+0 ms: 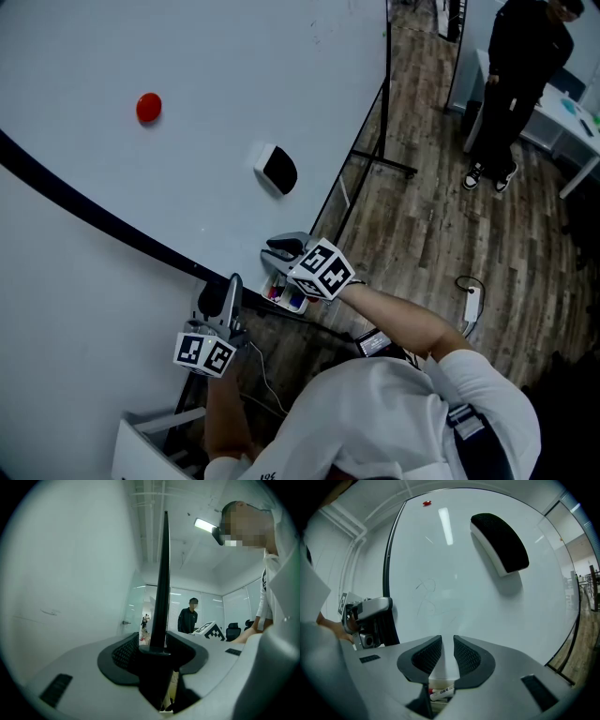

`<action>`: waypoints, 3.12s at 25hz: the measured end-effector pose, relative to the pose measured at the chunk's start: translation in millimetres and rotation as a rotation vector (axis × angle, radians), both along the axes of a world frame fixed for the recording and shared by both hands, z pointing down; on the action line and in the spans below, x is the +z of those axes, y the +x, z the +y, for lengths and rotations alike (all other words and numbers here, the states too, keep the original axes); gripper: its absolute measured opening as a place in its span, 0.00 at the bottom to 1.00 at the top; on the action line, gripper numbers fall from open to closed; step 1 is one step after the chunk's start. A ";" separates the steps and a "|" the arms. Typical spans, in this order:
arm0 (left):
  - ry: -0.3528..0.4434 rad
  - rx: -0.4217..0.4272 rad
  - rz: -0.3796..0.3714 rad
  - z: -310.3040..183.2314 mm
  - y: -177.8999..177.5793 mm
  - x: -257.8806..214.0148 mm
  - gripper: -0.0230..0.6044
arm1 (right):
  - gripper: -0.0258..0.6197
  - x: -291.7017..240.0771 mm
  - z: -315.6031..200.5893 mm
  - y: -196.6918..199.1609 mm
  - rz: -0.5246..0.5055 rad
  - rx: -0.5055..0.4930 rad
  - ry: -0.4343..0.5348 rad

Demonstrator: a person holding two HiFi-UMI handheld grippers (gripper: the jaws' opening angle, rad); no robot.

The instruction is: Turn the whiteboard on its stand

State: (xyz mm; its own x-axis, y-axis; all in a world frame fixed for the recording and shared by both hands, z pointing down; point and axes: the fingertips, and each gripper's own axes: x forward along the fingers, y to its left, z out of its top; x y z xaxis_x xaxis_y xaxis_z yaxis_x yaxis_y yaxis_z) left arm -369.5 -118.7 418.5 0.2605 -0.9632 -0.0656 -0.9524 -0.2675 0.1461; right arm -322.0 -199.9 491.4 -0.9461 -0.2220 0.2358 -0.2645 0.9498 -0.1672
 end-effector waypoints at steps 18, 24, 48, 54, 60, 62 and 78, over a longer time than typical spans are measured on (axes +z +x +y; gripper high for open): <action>-0.017 0.021 0.004 18.2 14.3 -13.6 0.33 | 0.18 -12.3 17.0 9.4 -0.016 0.001 -0.024; -0.024 0.019 0.003 25.3 20.9 -19.0 0.33 | 0.18 -17.4 23.8 14.1 -0.023 -0.004 -0.027; -0.050 0.050 0.008 65.4 57.4 -34.0 0.34 | 0.16 -30.9 63.0 44.0 -0.062 -0.031 -0.072; -0.043 0.035 0.015 64.5 56.1 -34.9 0.34 | 0.16 -30.9 62.3 43.5 -0.060 -0.033 -0.069; -0.040 0.024 0.021 62.3 54.2 -32.9 0.34 | 0.16 -29.1 60.5 42.7 -0.058 -0.032 -0.062; -0.040 0.022 0.023 61.5 52.7 -31.6 0.34 | 0.16 -27.8 59.9 41.5 -0.057 -0.034 -0.059; -0.033 0.003 0.033 47.3 38.6 -24.8 0.34 | 0.16 -21.3 46.7 29.5 -0.041 -0.033 -0.040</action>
State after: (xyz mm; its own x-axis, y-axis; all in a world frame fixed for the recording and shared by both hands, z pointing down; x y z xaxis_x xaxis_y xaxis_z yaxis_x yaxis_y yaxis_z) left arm -330.9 -71.5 393.6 0.2619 -0.9642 -0.0420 -0.9461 -0.2651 0.1861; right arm -292.5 -153.2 470.1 -0.9620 -0.1813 0.2044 -0.2249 0.9502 -0.2157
